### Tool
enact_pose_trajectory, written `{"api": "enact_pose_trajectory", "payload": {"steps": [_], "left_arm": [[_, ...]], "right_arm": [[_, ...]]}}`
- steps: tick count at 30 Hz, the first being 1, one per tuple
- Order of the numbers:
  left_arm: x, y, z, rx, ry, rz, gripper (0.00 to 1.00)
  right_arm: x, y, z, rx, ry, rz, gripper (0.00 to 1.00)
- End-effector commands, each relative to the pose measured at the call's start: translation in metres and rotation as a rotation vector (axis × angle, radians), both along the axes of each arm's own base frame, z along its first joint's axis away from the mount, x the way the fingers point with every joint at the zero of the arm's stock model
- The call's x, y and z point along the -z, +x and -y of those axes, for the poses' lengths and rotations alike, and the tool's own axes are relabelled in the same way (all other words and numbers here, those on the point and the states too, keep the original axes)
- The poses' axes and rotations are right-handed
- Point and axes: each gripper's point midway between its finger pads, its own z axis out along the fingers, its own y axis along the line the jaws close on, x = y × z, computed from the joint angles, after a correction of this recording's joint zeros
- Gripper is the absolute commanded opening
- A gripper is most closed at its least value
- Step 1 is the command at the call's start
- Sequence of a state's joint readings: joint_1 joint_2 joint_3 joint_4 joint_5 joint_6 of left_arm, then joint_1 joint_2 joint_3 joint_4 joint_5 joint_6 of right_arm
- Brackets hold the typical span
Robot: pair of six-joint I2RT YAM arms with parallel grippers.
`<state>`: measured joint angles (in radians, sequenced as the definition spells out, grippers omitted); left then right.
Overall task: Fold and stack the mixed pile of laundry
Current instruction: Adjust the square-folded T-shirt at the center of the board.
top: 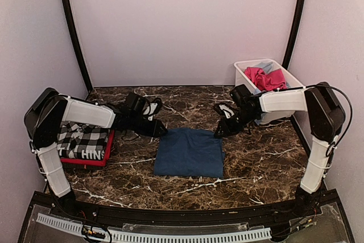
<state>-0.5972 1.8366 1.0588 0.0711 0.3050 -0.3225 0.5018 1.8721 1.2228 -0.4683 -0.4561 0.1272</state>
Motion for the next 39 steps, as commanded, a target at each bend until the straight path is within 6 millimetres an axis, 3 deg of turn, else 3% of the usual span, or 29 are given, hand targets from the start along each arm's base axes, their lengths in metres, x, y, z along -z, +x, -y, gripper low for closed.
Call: {"api": "enact_pose_trajectory", "payload": {"steps": [1, 6, 12, 18, 25, 39], "left_arm": [[0.002, 0.003, 0.003, 0.001, -0.023, -0.008, 0.30], [0.009, 0.006, 0.002, -0.014, -0.021, -0.024, 0.30], [0.016, 0.001, -0.012, -0.069, 0.017, -0.048, 0.32], [0.016, -0.005, -0.010, -0.070, -0.024, -0.051, 0.33], [0.003, 0.004, 0.005, -0.037, -0.092, -0.020, 0.29], [-0.018, 0.015, 0.014, -0.021, -0.115, 0.012, 0.25]], "right_arm": [[-0.002, 0.007, -0.003, 0.010, -0.010, 0.018, 0.22], [0.000, 0.007, -0.004, 0.012, -0.013, 0.012, 0.13], [-0.001, 0.007, -0.001, 0.020, -0.028, 0.017, 0.00], [-0.001, 0.009, 0.001, 0.027, -0.037, 0.024, 0.00], [-0.003, 0.011, 0.003, 0.037, -0.054, 0.029, 0.00], [-0.005, 0.012, 0.002, 0.040, -0.048, 0.030, 0.00]]}}
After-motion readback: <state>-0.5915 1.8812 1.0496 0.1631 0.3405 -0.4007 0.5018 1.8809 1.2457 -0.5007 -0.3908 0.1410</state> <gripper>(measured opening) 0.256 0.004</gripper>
